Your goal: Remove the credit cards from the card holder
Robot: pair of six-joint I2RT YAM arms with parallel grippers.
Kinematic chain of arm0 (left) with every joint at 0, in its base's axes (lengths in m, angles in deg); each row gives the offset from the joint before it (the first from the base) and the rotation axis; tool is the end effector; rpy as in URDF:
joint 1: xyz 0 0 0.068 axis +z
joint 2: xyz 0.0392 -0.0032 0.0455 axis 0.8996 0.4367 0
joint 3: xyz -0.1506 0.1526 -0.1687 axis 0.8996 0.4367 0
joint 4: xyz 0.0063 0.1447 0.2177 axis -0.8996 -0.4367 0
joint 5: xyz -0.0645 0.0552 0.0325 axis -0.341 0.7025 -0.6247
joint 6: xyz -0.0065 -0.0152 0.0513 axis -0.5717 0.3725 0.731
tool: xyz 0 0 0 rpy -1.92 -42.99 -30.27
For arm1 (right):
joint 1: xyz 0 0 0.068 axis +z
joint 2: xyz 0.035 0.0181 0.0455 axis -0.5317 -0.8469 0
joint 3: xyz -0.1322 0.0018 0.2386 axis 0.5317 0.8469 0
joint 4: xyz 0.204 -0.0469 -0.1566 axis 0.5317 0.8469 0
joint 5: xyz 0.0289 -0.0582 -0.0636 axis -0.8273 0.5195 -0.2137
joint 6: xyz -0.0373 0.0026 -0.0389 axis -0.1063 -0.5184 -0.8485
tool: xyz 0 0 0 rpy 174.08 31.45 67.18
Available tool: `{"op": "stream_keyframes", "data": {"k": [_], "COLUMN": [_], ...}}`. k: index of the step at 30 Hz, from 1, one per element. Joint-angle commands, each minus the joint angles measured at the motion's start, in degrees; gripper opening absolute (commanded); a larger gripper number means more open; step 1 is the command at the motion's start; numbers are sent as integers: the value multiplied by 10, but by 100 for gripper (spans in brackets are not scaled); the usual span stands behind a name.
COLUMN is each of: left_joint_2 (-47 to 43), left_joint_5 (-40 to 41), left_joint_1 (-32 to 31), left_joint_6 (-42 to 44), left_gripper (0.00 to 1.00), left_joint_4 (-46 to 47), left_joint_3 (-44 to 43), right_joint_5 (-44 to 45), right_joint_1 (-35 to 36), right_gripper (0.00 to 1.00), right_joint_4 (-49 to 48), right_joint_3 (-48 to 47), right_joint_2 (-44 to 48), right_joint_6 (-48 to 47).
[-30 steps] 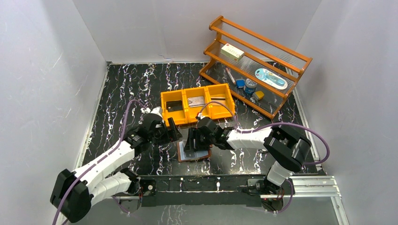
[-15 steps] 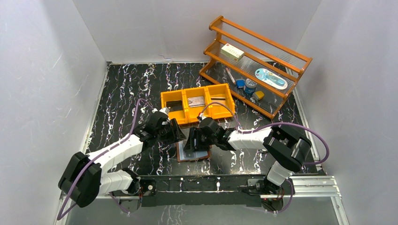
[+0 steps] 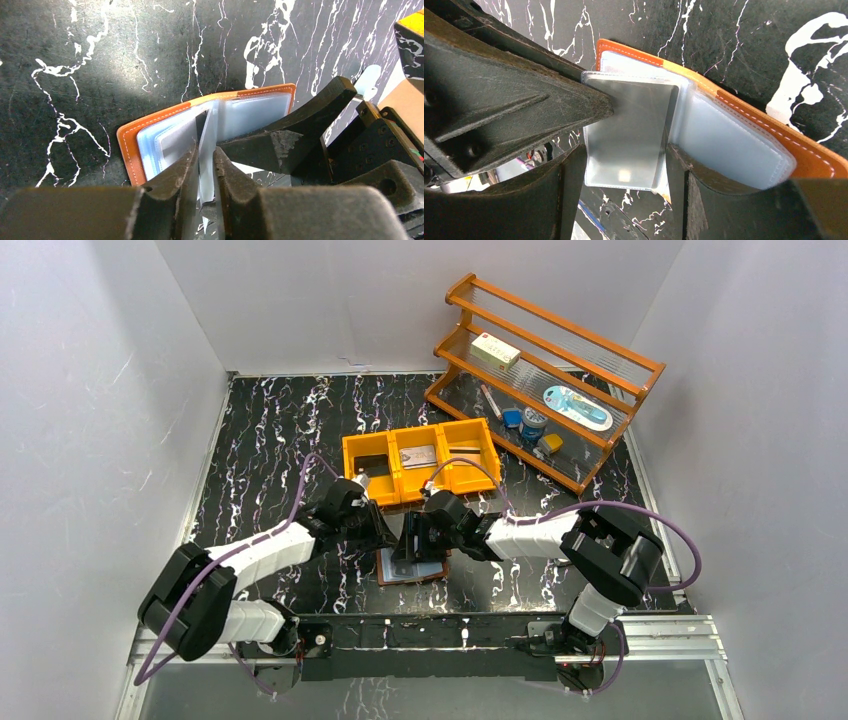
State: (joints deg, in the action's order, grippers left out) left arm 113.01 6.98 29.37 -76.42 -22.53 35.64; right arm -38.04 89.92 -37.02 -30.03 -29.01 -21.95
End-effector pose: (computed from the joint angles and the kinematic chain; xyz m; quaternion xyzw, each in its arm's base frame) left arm 0.1975 -0.1471 0.1733 -0.0784 0.9068 -0.3507 0.2203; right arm 0.1670 0.2749 0.1542 -0.0624 0.9009 0.3881 0.1842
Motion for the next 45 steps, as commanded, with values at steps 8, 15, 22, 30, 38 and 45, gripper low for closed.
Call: {"op": "stream_keyframes", "data": {"k": [8, 15, 22, 30, 38, 45], "left_joint_2": [6, 17, 20, 67, 92, 11], "left_joint_5": [-45, -64, -85, -107, -65, 57], "left_joint_1": [-3, -4, -10, -69, -109, -108], "left_joint_6": [24, 30, 34, 45, 43, 45], "left_gripper": [6, 9, 23, 39, 43, 46], "left_joint_4": [15, 14, 15, 15, 13, -60], "left_joint_3": [-8, -21, -37, -88, -112, -97], "right_joint_5": [-17, 33, 130, 190, 214, 181], "right_joint_1": [4, 4, 3, -6, -8, -8], "right_gripper": [77, 78, 79, 81, 70, 53], "right_joint_4": [61, 169, 203, 212, 193, 128], "right_joint_3": [-14, -43, -10, 37, 80, 117], "right_joint_2": [30, 85, 179, 254, 324, 352], "right_joint_6": [-21, -47, -35, 2, 28, 33]}}
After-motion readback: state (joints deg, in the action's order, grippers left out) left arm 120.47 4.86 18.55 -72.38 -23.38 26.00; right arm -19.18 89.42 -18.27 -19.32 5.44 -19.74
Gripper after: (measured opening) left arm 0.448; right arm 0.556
